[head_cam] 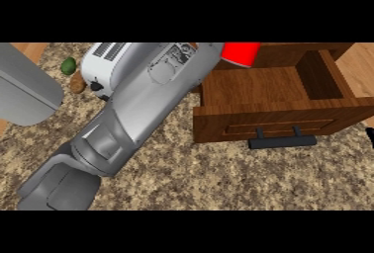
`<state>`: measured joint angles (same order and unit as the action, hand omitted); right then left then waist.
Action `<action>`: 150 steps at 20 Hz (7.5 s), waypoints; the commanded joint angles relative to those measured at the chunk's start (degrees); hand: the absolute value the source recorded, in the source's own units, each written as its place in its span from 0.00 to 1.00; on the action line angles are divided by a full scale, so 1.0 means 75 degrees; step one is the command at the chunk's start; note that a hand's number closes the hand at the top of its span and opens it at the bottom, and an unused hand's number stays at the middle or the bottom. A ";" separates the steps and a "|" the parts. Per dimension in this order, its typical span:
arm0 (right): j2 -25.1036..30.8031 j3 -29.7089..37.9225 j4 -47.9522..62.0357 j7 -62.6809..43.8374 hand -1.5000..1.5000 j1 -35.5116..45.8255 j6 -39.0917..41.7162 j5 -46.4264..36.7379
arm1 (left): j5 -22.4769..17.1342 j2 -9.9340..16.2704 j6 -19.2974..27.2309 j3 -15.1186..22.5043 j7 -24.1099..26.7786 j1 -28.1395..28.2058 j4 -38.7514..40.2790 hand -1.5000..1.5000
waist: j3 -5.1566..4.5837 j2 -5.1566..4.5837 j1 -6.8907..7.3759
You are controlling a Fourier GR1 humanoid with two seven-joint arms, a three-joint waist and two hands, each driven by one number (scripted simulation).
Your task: Pick up the can, place it into the drawer and close the drawer
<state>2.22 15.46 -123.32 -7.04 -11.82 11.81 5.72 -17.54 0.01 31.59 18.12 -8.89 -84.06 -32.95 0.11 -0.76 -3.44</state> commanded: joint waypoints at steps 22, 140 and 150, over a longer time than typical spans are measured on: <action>0.0133 -0.0122 0.0281 -0.0244 0.00 0.0779 -0.0169 -0.0168 | -0.1249 -0.0001 0.0729 0.1948 0.1279 -0.0037 0.1671 1.00 | 0.0008 -0.0114 -0.0448; 0.0736 0.1666 1.4158 0.3640 0.00 1.0696 -0.6339 -0.7826 | -0.1222 0.4147 0.1522 0.1985 -0.0512 0.5215 -0.6222 0.00 | 0.0026 -0.0086 0.1171; 0.0609 0.3040 1.4038 0.4345 0.00 1.0981 -0.5138 -0.6121 | -0.1147 0.4306 0.1440 0.1884 -0.0348 0.6059 -0.6740 0.00 | -0.0002 0.0026 0.0905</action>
<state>8.04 33.77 -16.78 26.56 66.41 -28.64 -46.10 -26.32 31.92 42.64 32.31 -11.59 -40.92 -80.90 0.41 -1.30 2.78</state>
